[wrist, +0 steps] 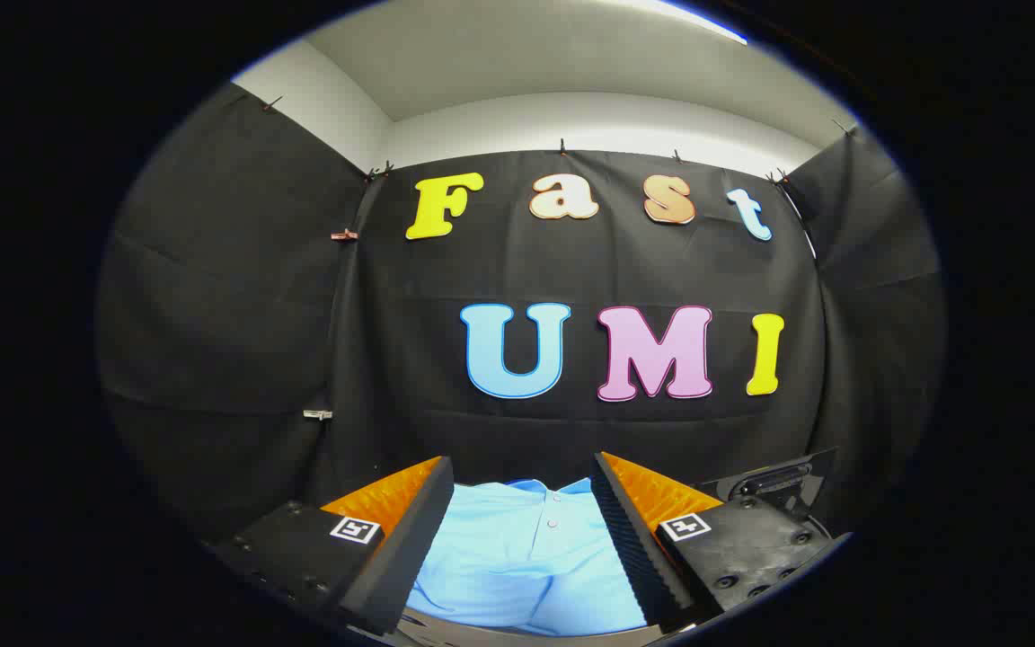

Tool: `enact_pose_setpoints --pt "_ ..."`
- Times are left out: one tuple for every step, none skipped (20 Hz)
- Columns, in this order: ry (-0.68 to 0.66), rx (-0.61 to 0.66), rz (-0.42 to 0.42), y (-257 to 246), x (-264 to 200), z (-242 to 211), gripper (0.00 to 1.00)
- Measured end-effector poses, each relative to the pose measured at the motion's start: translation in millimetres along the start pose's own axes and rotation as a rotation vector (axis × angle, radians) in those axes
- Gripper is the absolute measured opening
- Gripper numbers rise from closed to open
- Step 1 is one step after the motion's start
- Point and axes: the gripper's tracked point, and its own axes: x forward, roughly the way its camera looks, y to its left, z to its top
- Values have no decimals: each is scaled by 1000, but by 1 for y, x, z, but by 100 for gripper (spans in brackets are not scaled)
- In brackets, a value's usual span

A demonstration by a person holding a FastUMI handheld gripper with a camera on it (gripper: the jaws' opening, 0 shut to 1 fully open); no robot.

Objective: Put the clothes into the washing machine and then close the washing machine lid.

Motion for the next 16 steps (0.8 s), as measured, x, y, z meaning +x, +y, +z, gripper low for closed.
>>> enact_pose_setpoints --pt "8 6 -3 -1 2 -2 97" --pt "15 5 4 1 4 -4 97" --pt "13 -6 5 0 5 -4 97" --pt "9 -19 -1 -3 6 -3 97" --pt "7 -28 -11 -6 8 -4 96" --pt "11 -31 -15 -9 8 -5 96" --pt "16 -35 -9 -6 9 -7 96" --pt "12 -48 -2 -5 10 -6 96" --pt "4 -63 -4 -7 12 -3 96" --pt "0 -69 -8 -11 13 0 96" --pt "3 -64 -3 -12 13 -3 95" --pt "-1 -56 0 -11 13 -5 95" --pt "-8 -58 -8 -13 14 -4 94" --pt "-1 -68 -15 -14 16 -7 94" --pt "15 -76 -17 -14 16 -12 94" --pt "24 -75 -20 -15 18 -14 94"
